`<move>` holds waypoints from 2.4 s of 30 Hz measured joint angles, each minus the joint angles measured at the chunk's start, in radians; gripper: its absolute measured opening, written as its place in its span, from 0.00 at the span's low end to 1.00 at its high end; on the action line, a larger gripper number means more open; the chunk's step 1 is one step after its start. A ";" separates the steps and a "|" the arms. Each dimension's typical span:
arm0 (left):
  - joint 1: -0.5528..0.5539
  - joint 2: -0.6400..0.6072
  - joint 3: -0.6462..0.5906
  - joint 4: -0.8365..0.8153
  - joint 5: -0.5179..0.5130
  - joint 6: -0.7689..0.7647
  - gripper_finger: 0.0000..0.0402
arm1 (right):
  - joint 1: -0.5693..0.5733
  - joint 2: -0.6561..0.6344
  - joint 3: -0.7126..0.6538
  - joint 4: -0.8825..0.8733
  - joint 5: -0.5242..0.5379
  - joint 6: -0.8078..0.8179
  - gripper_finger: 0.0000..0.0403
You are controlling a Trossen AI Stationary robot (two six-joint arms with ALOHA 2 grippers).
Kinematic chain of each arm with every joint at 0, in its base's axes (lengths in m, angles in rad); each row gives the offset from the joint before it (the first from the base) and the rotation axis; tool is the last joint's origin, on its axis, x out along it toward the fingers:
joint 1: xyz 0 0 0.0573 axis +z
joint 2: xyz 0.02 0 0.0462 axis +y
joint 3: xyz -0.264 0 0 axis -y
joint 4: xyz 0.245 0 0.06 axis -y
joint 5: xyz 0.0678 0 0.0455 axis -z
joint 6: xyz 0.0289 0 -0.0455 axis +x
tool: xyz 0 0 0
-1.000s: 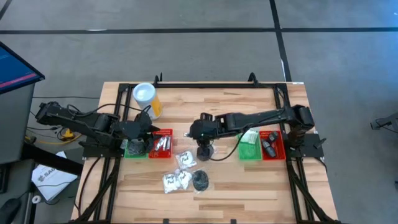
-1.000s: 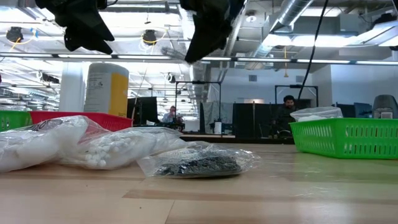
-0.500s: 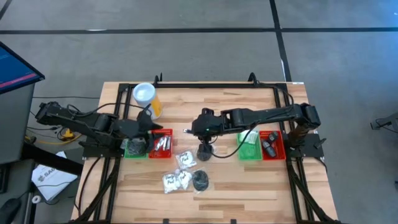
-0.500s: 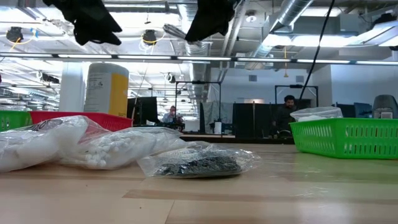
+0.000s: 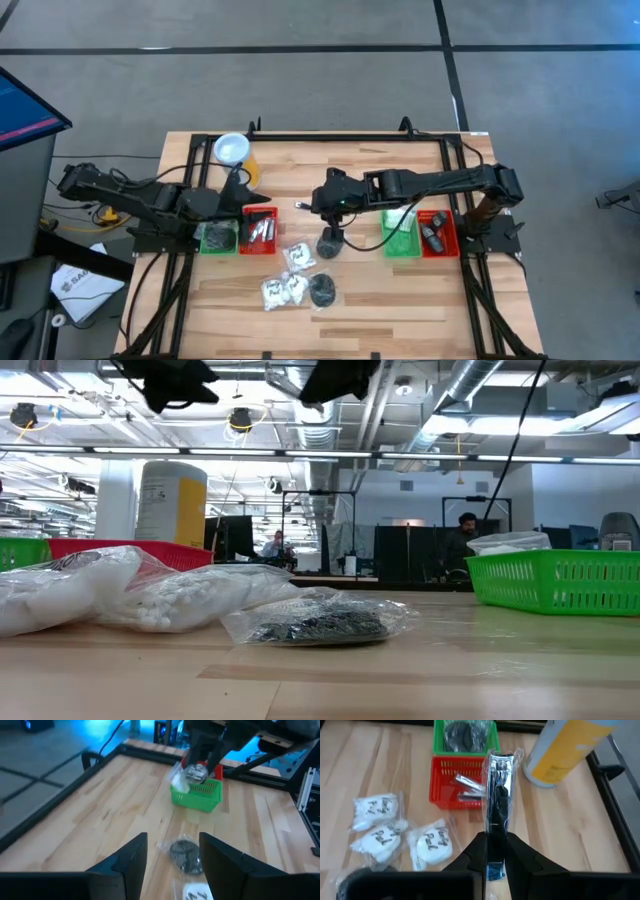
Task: Pick & Place Travel size toiletries
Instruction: Put the silver nail cutter into the left red bin
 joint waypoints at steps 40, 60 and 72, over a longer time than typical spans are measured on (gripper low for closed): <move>0.003 0.278 0.000 0.631 0.000 0.452 0.41 | 0.008 -0.035 0.000 0.115 -0.005 -0.077 0.08; 0.003 0.279 0.000 0.640 0.006 0.456 0.12 | 0.008 -0.034 0.000 0.110 -0.007 -0.082 0.13; 0.002 0.277 0.000 0.619 0.004 0.433 0.12 | 0.008 -0.033 -0.001 0.107 -0.006 -0.092 0.14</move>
